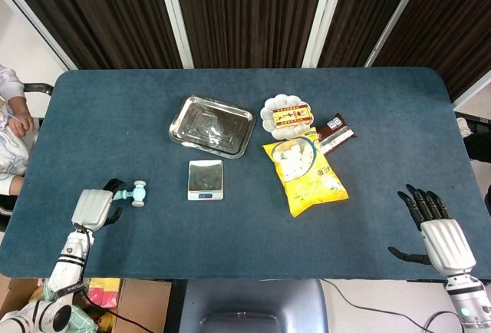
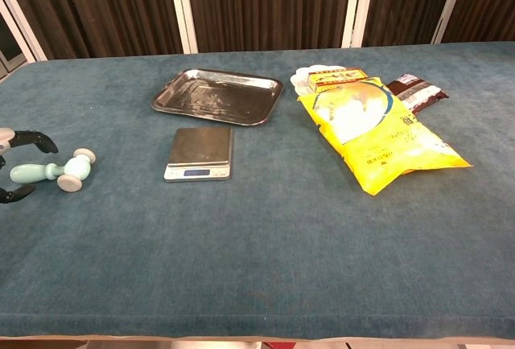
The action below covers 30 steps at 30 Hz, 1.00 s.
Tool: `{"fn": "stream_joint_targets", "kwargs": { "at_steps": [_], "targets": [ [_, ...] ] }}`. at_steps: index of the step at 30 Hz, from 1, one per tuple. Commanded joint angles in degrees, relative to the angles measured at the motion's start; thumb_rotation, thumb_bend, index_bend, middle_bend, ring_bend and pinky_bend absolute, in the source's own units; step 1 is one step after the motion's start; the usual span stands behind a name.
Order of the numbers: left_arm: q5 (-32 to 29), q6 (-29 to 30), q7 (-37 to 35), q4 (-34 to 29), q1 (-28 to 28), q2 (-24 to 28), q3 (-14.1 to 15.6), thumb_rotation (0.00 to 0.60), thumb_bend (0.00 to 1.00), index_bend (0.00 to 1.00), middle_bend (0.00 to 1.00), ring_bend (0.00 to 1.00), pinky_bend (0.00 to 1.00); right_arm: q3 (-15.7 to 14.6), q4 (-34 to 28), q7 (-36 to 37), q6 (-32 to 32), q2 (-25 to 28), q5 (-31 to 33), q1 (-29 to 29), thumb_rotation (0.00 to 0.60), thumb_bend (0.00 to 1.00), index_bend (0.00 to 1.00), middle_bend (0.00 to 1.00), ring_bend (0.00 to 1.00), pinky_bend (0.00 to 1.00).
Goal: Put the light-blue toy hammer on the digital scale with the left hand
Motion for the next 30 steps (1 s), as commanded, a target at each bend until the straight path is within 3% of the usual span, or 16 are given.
{"fn": "stream_joint_targets", "kwargs": {
  "at_steps": [1,7,10,15,20,26,30],
  "targets": [
    [-1.1,-1.2,1.1,2.0,-0.7,-1.3,-0.2,0.6,0.35,0.29,0.26,0.95,1.0,0.0,0.0,0.1,0.1,0.1,0.0,-0.1,0.511,0.05,0.0,0.0,0.0,0.0],
    [-1.6,-1.5,0.6,4.5,-1.3,-2.8,-0.4,0.6,0.36,0.37,0.34,0.97,1.0,0.0,0.1,0.1,0.1,0.1,0.0,-0.1,0.511,0.05,0.0,0.0,0.0,0.0],
    [-1.7,-0.5,1.3,6.7,-1.4,-4.2,-0.8,0.6,0.4,0.45,0.42,0.98,1.0,0.0,0.0,0.1,0.1,0.1,0.0,-0.1,0.51,0.05,0.0,0.0,0.0,0.0],
    [-2.8,-1.8,1.7,8.9,-1.9,-5.4,-1.1,0.6,0.45,0.49,0.47,0.99,1.0,-0.1,0.2,0.5,0.5,0.1,-0.4,-0.2,0.51,0.05,0.0,0.0,0.0,0.0],
    [-1.6,3.4,-1.1,10.2,-1.5,-6.6,-2.5,0.6,0.56,0.72,0.69,1.0,1.0,-0.1,0.2,0.7,0.5,0.2,-0.4,-0.2,0.512,0.05,0.0,0.0,0.0,0.0],
    [-0.5,6.1,-4.2,9.7,-1.5,-6.5,-3.3,0.6,0.63,0.8,0.77,1.0,1.0,-0.1,0.2,0.7,0.5,0.2,-0.5,-0.2,0.512,0.05,0.0,0.0,0.0,0.0],
    [-0.4,8.9,-4.1,3.5,-3.3,-5.5,-6.6,0.6,0.64,0.8,0.78,1.0,1.0,-0.2,0.1,0.7,0.2,0.2,-0.6,-0.1,0.511,0.05,0.0,0.0,0.0,0.0]
  ]
}}
